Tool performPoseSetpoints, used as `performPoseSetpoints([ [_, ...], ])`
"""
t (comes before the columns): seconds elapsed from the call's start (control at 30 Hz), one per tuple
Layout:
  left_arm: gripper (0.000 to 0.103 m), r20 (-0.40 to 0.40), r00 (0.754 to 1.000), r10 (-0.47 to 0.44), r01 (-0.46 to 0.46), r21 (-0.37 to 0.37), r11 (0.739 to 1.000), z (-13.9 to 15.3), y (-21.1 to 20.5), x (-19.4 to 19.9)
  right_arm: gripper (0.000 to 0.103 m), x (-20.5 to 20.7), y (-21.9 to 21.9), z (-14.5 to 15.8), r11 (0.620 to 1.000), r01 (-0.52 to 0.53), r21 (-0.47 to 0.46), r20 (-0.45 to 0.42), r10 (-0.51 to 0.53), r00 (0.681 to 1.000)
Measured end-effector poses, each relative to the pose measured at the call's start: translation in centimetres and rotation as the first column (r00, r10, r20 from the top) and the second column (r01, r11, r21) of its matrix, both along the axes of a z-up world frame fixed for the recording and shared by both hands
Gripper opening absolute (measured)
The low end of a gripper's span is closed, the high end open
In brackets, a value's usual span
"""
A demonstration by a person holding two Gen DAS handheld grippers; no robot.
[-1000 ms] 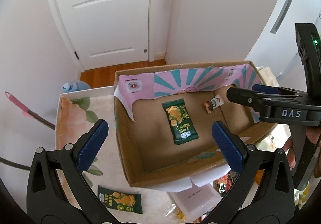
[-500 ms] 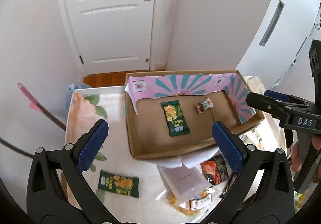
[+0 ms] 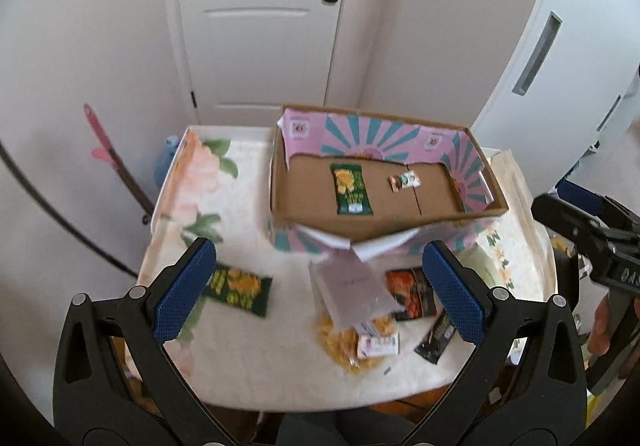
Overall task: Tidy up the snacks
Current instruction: 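Withdraw both tools from the box back over the snacks, then grasp the white pouch with the left tool while the right tool grasps the small white-red packet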
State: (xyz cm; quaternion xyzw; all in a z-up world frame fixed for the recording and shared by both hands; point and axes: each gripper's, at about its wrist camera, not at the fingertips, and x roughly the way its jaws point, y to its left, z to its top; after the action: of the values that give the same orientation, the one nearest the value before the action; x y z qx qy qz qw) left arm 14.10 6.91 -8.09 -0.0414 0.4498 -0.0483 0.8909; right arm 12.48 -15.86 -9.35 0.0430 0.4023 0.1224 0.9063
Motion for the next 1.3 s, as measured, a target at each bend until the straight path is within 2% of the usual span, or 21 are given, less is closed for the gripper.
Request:
performPoseSetpoints([
  [0.17, 0.103, -0.032, 0.999, 0.007, -0.008, -0.020, 1.000, -0.8, -0.1, -1.8, 0.092, -2.5, 0.1, -1.2, 0.998, -0.060, -0.004, 0.008, 0.060, 0.998],
  [0.37, 0.103, -0.090, 0.995, -0.036, 0.031, -0.060, 0.998, -2.5, -0.2, -1.6, 0.092, -4.6, 0.3, -3.6, 0.992, -0.123, -0.006, -0.013, 0.122, 0.992],
  [0.47, 0.103, -0.162, 0.983, -0.087, 0.069, -0.115, 0.991, -4.3, -0.8, -0.2, 0.092, -5.3, 0.7, -5.1, 0.985, -0.173, -0.016, -0.022, 0.173, 0.985],
  [0.6, 0.103, -0.229, 0.965, -0.131, 0.098, -0.148, 0.984, -6.3, -1.9, 1.2, 0.092, -6.0, 1.4, -7.6, 0.965, -0.262, -0.008, -0.057, 0.261, 0.964],
  [0.7, 0.103, -0.289, 0.947, -0.138, 0.092, -0.169, 0.981, -8.1, -2.6, 2.5, 0.091, -6.4, 2.3, -9.5, 0.942, -0.334, -0.039, -0.084, 0.330, 0.940],
  [0.77, 0.103, -0.340, 0.935, -0.102, 0.055, -0.145, 0.988, -9.8, -3.0, 3.5, 0.091, -6.6, 2.7, -10.4, 0.926, -0.375, -0.049, -0.097, 0.369, 0.924],
  [0.87, 0.103, -0.388, 0.917, -0.090, 0.031, -0.155, 0.987, -11.7, -3.3, 4.6, 0.086, -6.8, 3.7, -11.9, 0.893, -0.444, -0.068, -0.122, 0.435, 0.892],
  [1.0, 0.103, -0.423, 0.902, -0.087, 0.030, -0.138, 0.990, -13.8, -4.1, 5.7, 0.075, -6.8, 5.1, -13.8, 0.842, -0.532, -0.094, -0.149, 0.517, 0.843],
  [1.3, 0.102, -0.471, 0.879, -0.077, 0.021, -0.124, 0.992, -16.5, -5.0, 7.4, 0.061, -6.3, 7.2, -15.8, 0.720, -0.680, -0.138, -0.147, 0.664, 0.733],
])
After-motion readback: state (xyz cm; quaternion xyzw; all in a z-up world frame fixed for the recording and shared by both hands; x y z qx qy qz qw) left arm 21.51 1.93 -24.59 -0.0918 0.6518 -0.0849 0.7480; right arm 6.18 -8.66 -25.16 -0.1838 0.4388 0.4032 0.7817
